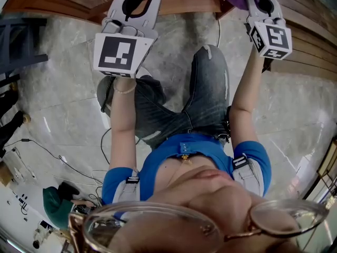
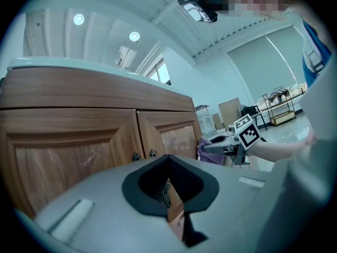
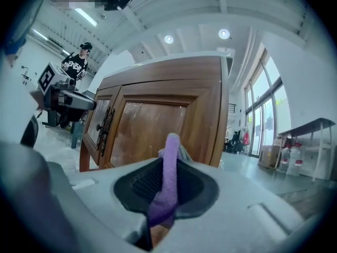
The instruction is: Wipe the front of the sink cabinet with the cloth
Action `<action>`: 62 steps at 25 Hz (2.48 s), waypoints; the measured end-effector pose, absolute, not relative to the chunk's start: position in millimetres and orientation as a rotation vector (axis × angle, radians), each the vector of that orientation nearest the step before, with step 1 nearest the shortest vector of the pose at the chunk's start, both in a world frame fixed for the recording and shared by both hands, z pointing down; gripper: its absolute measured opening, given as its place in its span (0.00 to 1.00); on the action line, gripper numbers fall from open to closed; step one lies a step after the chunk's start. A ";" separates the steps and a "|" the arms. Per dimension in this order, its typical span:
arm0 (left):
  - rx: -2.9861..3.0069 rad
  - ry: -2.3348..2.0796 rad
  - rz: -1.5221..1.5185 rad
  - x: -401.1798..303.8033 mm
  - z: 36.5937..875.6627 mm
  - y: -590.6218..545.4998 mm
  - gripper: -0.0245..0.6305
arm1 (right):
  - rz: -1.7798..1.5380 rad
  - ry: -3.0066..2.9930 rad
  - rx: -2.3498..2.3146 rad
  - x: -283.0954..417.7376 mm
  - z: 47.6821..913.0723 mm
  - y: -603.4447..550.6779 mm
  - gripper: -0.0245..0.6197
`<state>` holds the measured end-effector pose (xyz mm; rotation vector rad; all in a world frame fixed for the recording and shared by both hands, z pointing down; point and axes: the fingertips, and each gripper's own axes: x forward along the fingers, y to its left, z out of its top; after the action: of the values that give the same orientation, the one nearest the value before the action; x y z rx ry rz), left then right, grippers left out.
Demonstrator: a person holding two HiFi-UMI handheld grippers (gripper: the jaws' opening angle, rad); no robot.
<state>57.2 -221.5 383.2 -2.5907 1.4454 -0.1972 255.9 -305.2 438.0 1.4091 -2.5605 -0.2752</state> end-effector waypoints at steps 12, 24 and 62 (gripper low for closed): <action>-2.594 1.454 -0.200 54.5 386.5 -222.3 0.04 | -0.270 -2.580 1.438 258.3 455.6 -305.1 0.12; -2.599 1.463 -0.207 51.5 391.0 -224.7 0.04 | -0.201 -2.518 1.455 257.3 502.4 -307.4 0.12; -2.583 1.524 -0.218 34.9 397.3 -226.7 0.04 | -0.136 -2.772 1.123 102.1 506.6 -271.8 0.12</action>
<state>34.9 -226.7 397.3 -2.5827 1.5245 -0.2178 102.1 -271.8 506.6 1.1234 -2.7724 -0.1357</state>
